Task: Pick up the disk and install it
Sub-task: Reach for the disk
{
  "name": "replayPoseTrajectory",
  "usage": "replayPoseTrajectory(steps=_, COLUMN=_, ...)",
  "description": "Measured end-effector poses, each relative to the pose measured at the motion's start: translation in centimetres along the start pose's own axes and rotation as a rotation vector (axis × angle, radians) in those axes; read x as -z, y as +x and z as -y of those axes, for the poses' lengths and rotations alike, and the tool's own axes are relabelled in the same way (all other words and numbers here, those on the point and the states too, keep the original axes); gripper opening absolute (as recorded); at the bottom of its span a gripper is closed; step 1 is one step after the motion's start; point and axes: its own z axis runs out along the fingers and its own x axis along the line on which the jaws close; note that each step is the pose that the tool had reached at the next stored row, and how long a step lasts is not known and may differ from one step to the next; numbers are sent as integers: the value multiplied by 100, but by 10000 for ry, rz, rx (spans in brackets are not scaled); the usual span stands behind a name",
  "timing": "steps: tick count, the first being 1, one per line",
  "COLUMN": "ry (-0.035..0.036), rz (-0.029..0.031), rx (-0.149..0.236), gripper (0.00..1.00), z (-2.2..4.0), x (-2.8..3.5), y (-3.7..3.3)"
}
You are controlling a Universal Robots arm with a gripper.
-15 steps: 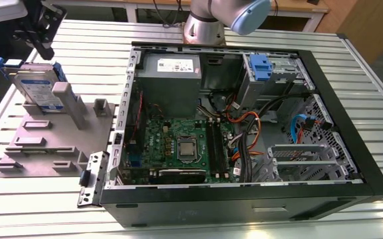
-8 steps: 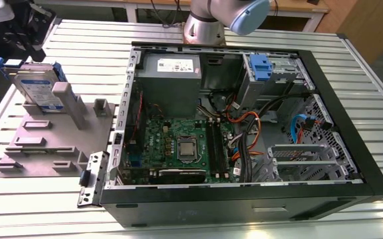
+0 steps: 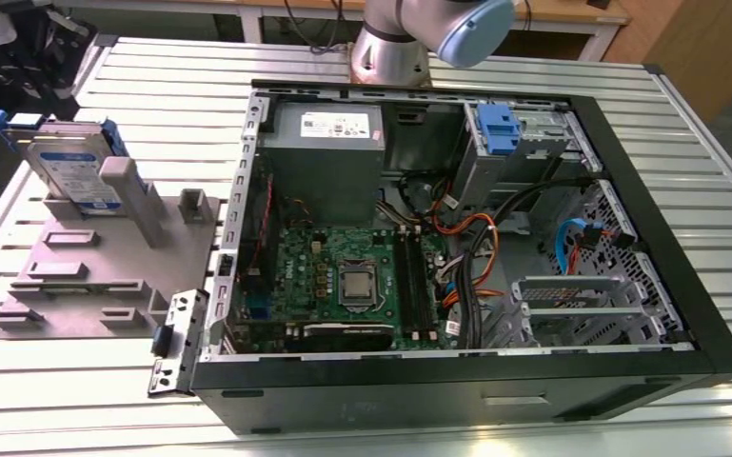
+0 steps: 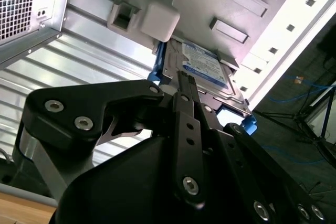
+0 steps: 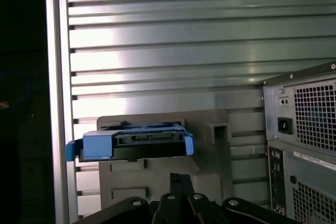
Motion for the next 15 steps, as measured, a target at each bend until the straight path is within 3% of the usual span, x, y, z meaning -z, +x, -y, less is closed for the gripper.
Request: replayPoseTrajectory(steps=15, ry=0, rz=-1, rx=0, gripper=11, z=-76, x=-150, y=221)
